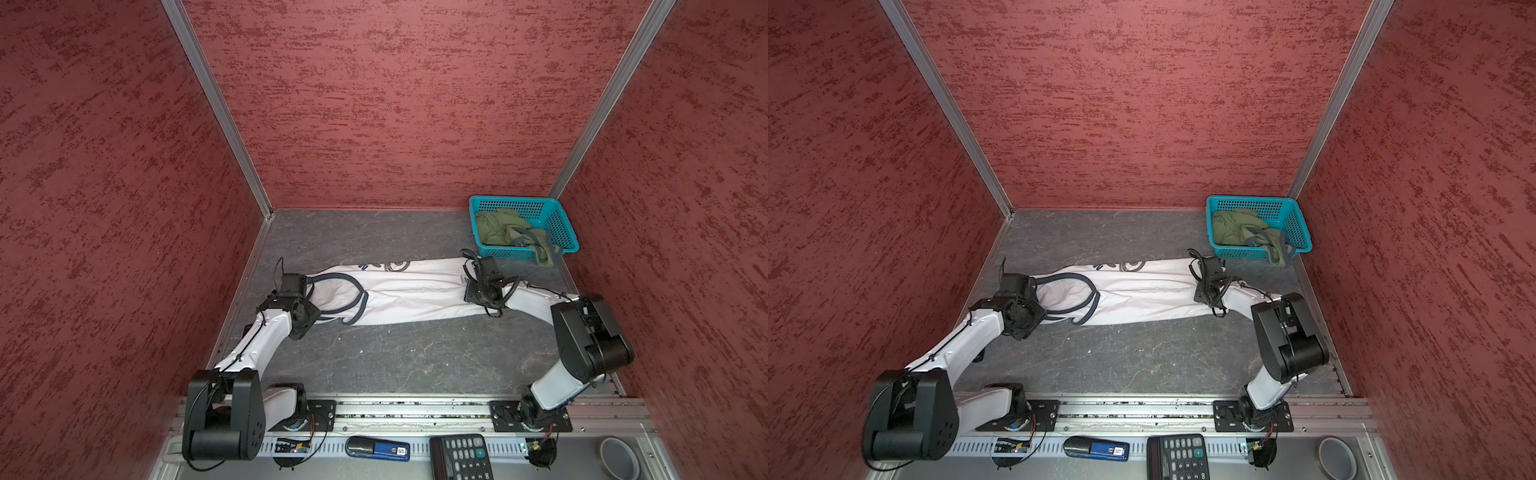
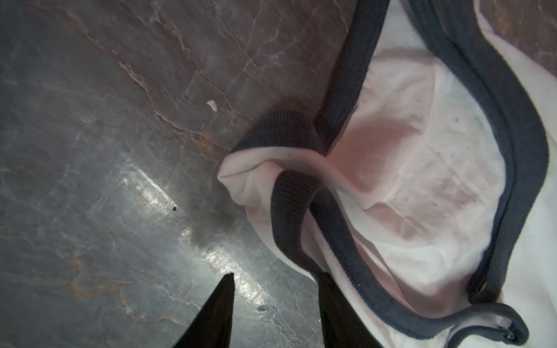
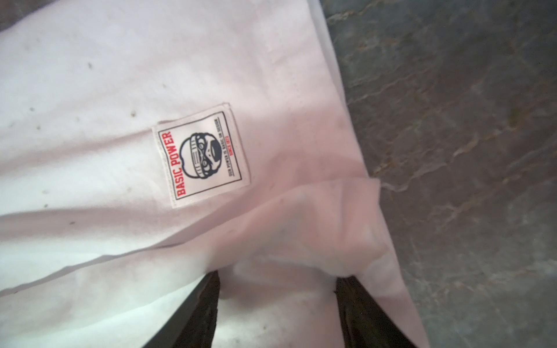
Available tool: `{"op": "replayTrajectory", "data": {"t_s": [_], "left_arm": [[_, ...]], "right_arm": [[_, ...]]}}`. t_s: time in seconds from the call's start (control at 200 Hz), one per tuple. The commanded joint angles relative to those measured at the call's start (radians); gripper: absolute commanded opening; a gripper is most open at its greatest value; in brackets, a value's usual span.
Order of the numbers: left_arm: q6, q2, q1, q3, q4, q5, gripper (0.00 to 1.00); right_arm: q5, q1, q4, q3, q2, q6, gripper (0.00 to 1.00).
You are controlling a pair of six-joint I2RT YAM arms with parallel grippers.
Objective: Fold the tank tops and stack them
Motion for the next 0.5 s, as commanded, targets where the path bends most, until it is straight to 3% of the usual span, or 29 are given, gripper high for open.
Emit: {"op": "replayTrajectory", "data": {"t_s": [0.0,0.411,0.491], "left_arm": [[0.004,0.024,0.005,0.021,0.057,-0.018,0.44],[0.026,0.06,0.037,0.021,0.084,-0.02,0.46],[0.029,0.061,0.042,0.019,0.089,-0.014,0.37]], "right_arm": [[-0.015,-0.01,-0.003,-0.004,0.018,-0.001,0.63],[-0.018,-0.01,0.002,-0.001,0.041,-0.005,0.63],[-0.015,-0.009,-0.001,-0.001,0.043,-0.005,0.63]]}}
